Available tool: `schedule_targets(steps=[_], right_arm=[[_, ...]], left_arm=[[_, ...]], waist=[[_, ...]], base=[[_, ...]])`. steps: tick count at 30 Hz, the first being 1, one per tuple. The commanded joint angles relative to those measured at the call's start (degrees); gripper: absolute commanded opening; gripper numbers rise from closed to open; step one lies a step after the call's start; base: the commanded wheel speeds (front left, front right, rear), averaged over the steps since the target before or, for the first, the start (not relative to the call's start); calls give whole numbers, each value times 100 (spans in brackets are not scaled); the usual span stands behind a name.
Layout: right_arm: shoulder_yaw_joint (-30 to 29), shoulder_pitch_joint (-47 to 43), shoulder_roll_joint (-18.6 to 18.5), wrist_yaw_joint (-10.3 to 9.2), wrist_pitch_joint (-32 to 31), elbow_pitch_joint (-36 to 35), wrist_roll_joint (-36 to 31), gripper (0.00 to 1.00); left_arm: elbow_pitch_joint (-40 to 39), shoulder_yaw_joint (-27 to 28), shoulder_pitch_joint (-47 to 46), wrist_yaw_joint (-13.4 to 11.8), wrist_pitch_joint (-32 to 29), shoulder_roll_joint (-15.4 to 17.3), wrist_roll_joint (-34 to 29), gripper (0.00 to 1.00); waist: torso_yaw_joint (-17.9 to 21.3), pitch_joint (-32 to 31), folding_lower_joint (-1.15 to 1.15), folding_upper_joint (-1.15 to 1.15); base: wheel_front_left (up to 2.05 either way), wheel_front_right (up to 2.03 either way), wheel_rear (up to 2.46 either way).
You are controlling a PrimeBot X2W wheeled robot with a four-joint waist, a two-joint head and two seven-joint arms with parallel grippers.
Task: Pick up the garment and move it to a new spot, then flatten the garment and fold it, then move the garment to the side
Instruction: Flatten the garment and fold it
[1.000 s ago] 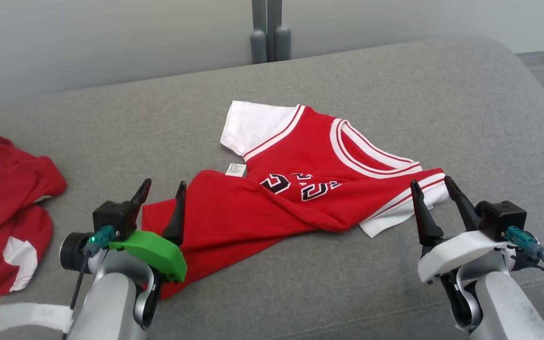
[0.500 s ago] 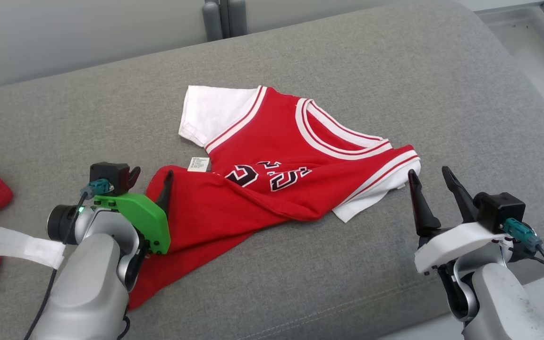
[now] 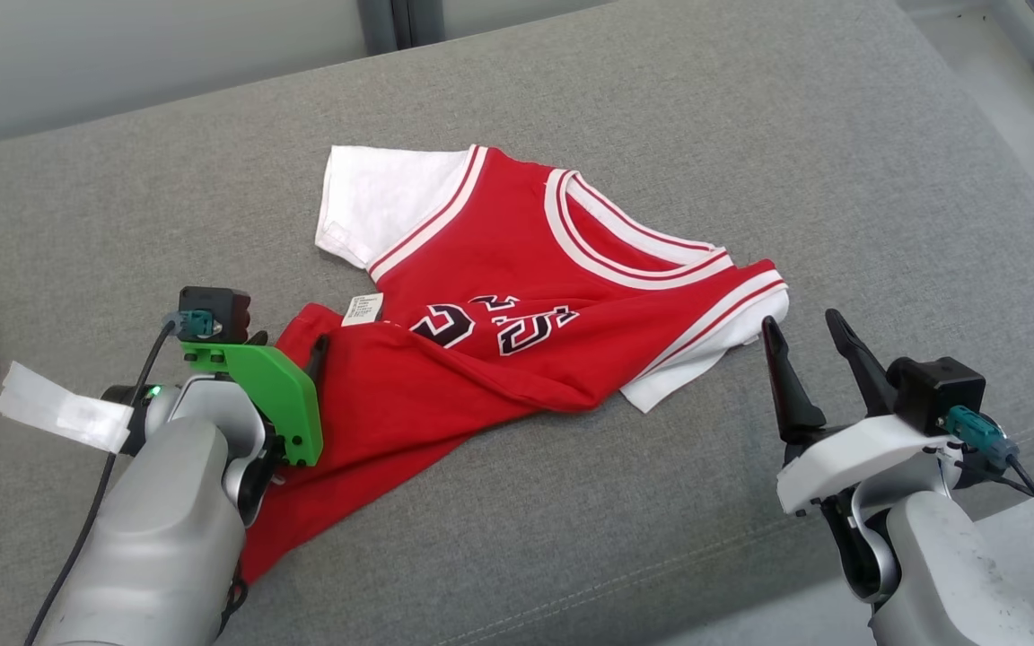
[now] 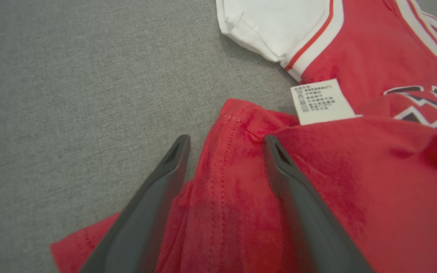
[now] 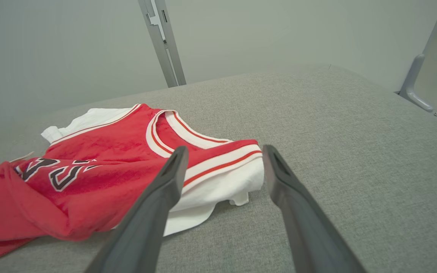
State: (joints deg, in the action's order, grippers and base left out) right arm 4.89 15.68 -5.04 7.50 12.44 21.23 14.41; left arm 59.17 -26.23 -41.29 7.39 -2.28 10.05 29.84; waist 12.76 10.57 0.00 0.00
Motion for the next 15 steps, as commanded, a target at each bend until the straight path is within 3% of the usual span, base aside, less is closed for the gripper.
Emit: schedule_targets(steps=[1,7,8,9,11,15], right_arm=[[10,80,-17,-2,-11,12,30,100],[33,121,-21,-2,-39,29,28,100],[35,116,-17,-2,-36,31,27,100],[35,111,-14,-2,-33,34,24,100],[22,105,-10,-2,-23,42,19,100],[-7,82,4,-2,-10,60,-8,100]], left_arm=[[34,-52,-130,6,-14,-25,85,100],[345,-405,-389,6,-103,-26,300,100],[388,-445,-419,6,-91,-9,320,92],[437,-467,-446,6,-69,3,359,40],[536,-520,-461,6,-35,14,401,0],[667,-628,-529,6,140,21,451,0]], waist=[[22,25,0,0],[113,108,0,0],[127,112,0,0],[137,115,0,0],[148,117,0,0],[123,109,0,0]], base=[[0,0,0],[0,0,0],[0,0,0],[0,0,0],[0,0,0],[0,0,0]])
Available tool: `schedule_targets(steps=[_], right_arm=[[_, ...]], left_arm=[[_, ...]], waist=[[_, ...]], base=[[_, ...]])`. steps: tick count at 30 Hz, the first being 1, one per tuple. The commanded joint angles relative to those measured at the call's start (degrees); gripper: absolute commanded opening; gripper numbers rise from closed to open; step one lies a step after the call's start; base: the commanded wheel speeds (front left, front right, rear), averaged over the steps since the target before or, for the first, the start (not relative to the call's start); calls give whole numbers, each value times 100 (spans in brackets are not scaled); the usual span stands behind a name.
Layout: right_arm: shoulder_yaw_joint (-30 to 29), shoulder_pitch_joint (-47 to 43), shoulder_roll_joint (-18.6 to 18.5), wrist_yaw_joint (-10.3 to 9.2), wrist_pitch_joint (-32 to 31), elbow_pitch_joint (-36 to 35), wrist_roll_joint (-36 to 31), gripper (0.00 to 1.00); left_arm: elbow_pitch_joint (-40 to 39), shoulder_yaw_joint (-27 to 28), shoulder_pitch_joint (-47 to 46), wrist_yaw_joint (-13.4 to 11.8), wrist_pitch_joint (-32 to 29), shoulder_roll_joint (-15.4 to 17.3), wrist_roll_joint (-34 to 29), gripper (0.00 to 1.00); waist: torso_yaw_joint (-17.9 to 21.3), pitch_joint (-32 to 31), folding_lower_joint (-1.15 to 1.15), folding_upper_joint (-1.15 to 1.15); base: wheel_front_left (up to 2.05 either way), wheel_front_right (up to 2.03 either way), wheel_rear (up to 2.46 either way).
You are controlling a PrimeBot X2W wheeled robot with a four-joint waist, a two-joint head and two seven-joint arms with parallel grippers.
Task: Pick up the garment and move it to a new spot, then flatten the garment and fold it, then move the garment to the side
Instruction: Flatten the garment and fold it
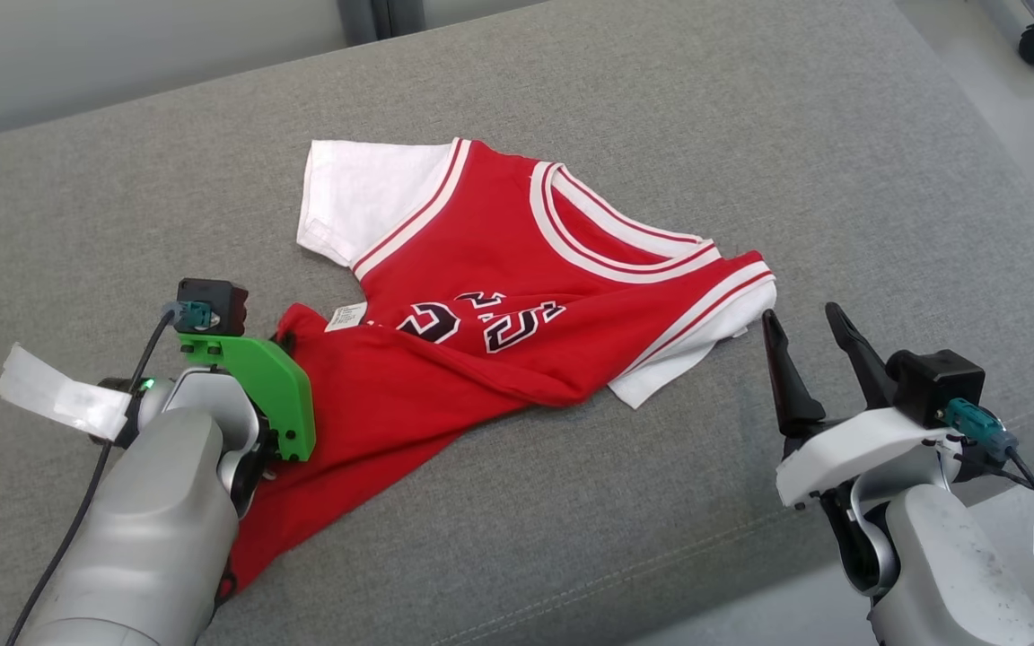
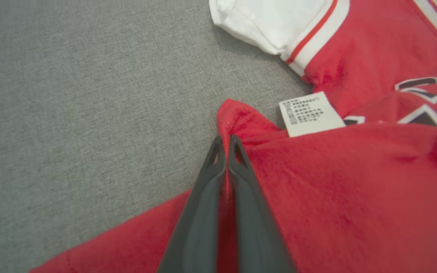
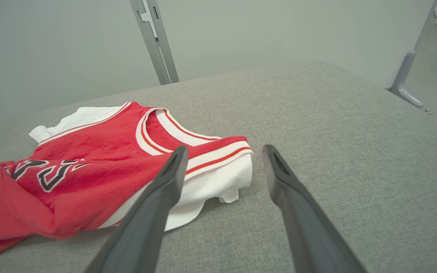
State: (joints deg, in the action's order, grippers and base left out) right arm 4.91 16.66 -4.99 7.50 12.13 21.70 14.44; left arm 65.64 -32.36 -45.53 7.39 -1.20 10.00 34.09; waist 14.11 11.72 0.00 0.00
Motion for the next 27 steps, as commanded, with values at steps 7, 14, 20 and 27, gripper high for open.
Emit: schedule_targets(steps=[7,14,20,27], right_arm=[[-44,-87,-9,-2,34,61,-18,100],[-59,-157,-36,-2,20,118,18,100],[-66,-251,-32,-2,15,187,72,100],[-86,-360,6,-2,51,284,85,100]], left_arm=[[-22,-200,-292,6,622,42,53,0],[-451,-464,-511,6,1096,157,64,0],[-1252,-744,-695,5,1358,504,157,0],[-2145,-921,-536,-17,1299,744,205,0]], waist=[[-272,-137,0,0],[-622,-401,0,0],[-951,-629,0,0],[-1175,-828,0,0]], base=[[0,0,0],[0,0,0],[0,0,0],[0,0,0]])
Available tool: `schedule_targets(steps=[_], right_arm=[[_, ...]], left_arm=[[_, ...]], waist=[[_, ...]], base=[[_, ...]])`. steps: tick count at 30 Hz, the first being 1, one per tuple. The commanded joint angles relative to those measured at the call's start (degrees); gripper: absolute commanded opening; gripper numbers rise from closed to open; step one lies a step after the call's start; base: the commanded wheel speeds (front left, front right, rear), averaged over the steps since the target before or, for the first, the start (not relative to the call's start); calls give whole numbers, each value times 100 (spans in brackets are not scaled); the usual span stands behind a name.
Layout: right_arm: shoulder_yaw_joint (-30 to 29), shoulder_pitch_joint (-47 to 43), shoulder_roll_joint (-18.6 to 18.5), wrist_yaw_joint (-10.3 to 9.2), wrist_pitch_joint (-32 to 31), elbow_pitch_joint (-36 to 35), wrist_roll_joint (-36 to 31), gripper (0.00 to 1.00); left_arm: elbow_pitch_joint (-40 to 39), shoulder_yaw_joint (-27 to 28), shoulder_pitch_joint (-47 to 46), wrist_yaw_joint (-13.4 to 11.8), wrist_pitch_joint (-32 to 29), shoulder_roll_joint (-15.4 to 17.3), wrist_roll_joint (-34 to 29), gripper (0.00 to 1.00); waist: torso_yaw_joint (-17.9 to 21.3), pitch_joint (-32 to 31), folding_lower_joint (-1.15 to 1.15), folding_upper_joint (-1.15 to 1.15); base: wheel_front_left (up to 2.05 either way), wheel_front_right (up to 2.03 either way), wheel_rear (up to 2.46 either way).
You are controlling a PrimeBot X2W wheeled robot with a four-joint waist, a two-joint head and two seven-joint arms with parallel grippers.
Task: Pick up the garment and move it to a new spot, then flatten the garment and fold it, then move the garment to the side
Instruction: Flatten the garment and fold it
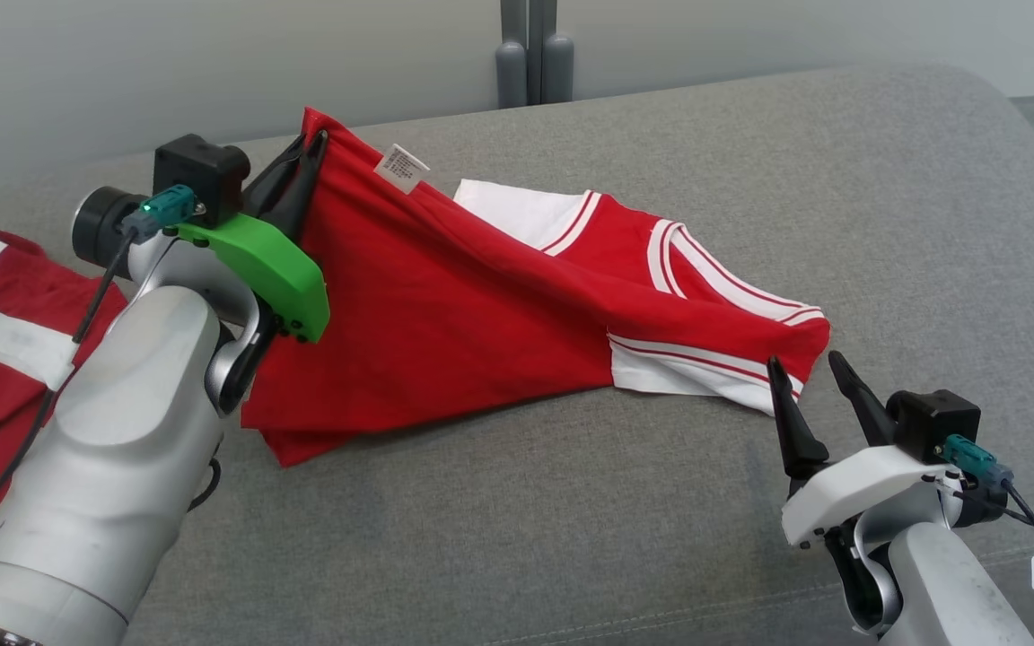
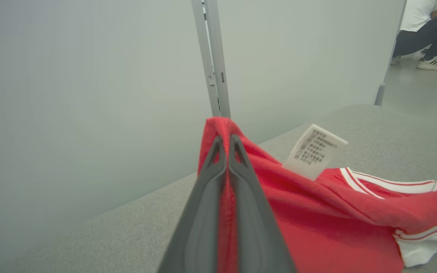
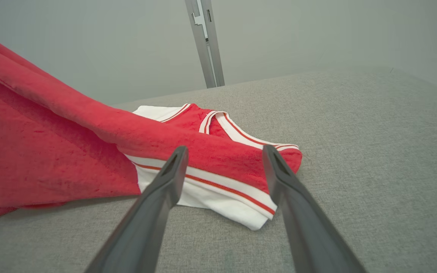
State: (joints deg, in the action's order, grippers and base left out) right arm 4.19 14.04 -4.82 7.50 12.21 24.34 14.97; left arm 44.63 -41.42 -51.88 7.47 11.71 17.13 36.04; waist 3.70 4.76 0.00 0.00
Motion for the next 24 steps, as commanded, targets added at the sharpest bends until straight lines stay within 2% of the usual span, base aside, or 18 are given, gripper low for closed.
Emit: schedule_targets(steps=[1,9,19,24], right_arm=[[-30,-108,-9,-2,50,35,35,100],[-68,-180,10,-2,42,99,43,100],[-169,-295,-67,-2,-6,68,72,100],[-232,-314,-102,-2,-49,20,62,100]], left_arm=[[-178,-25,176,-37,-16,38,30,0],[-1313,-60,824,-410,-192,274,90,0],[-3152,75,2323,-1335,14,684,168,0],[-3731,89,3106,-1684,131,708,247,0]], waist=[[-161,-158,0,0],[-279,-297,0,0],[-494,-332,0,0],[-689,-333,0,0]], base=[[0,0,0],[0,0,0],[0,0,0],[0,0,0]])
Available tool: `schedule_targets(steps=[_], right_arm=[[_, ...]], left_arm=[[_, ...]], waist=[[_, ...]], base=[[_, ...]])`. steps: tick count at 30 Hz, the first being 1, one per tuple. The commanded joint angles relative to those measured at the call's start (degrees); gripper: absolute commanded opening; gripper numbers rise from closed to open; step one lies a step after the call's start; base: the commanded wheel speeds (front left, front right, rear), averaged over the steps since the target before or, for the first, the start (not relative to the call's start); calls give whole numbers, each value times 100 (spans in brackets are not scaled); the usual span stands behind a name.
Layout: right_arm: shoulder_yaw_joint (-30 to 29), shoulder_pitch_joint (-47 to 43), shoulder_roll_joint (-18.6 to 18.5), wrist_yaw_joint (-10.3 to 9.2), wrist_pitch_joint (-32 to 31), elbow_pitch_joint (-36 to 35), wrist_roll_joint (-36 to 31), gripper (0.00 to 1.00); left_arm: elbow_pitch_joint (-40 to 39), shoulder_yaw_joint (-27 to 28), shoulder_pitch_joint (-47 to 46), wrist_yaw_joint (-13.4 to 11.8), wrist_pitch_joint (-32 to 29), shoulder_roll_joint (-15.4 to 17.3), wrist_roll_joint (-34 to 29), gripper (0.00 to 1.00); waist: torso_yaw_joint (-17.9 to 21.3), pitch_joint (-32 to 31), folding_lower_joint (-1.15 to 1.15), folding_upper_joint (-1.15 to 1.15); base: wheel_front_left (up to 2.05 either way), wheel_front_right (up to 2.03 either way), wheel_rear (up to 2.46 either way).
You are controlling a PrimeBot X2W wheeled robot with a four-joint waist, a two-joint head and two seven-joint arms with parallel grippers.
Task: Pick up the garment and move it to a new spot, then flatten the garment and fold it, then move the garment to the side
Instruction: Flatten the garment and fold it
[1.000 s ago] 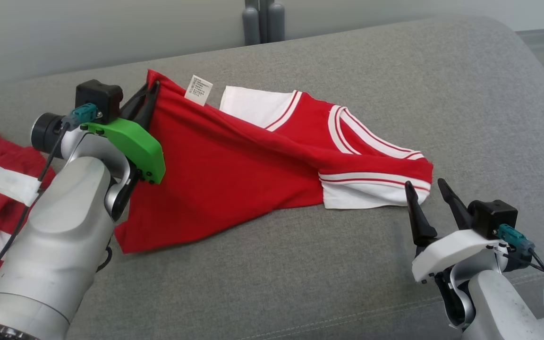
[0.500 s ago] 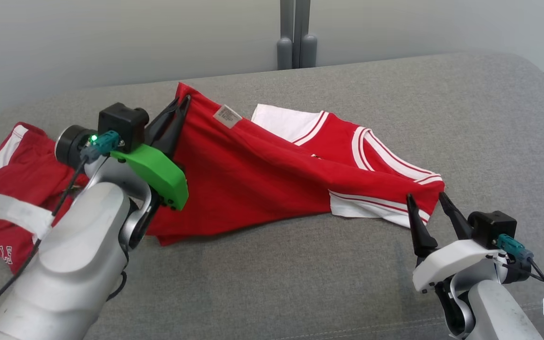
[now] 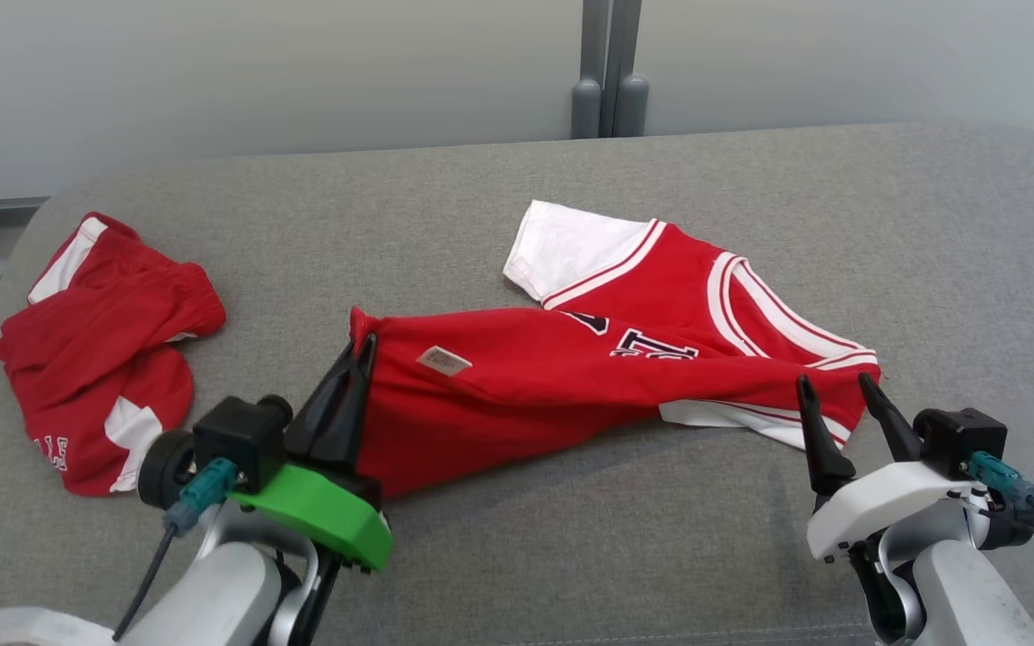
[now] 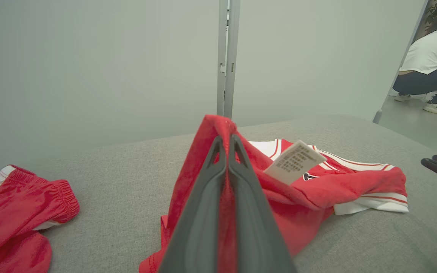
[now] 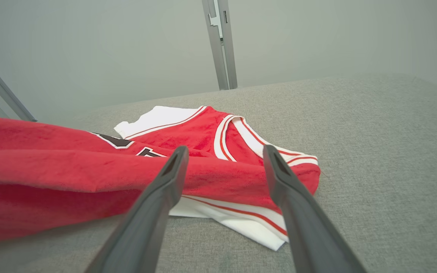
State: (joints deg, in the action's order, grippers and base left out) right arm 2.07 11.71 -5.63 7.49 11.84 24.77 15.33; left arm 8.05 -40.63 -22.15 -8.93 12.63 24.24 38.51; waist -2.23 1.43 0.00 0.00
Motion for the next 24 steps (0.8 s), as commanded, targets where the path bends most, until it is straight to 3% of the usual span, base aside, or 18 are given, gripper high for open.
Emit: schedule_targets(steps=[1,10,20,22,23,24], right_arm=[[-32,-89,-26,-1,-14,-26,27,100],[-55,-87,-6,-1,-63,-57,27,100],[-25,-31,-24,-1,-100,-35,67,100],[-36,-21,-45,0,-107,-24,77,100],[-46,-21,-56,-1,-107,-22,73,100],[-54,-23,-63,-1,-106,-22,71,100]], left_arm=[[-163,-27,262,-78,53,-20,1,0],[-301,-186,974,-223,156,-325,183,0],[486,-186,1478,10,235,-700,407,0],[540,-127,1484,86,247,-786,445,53],[552,-94,1481,92,253,-804,425,100],[547,-57,1466,91,258,-804,383,100]], waist=[[-141,0,0,0],[-449,9,0,0],[-515,90,0,0],[-510,97,0,0],[-508,96,0,0],[-508,94,0,0]], base=[[0,0,0],[0,0,0],[0,0,0],[0,0,0],[0,0,0],[0,0,0]])
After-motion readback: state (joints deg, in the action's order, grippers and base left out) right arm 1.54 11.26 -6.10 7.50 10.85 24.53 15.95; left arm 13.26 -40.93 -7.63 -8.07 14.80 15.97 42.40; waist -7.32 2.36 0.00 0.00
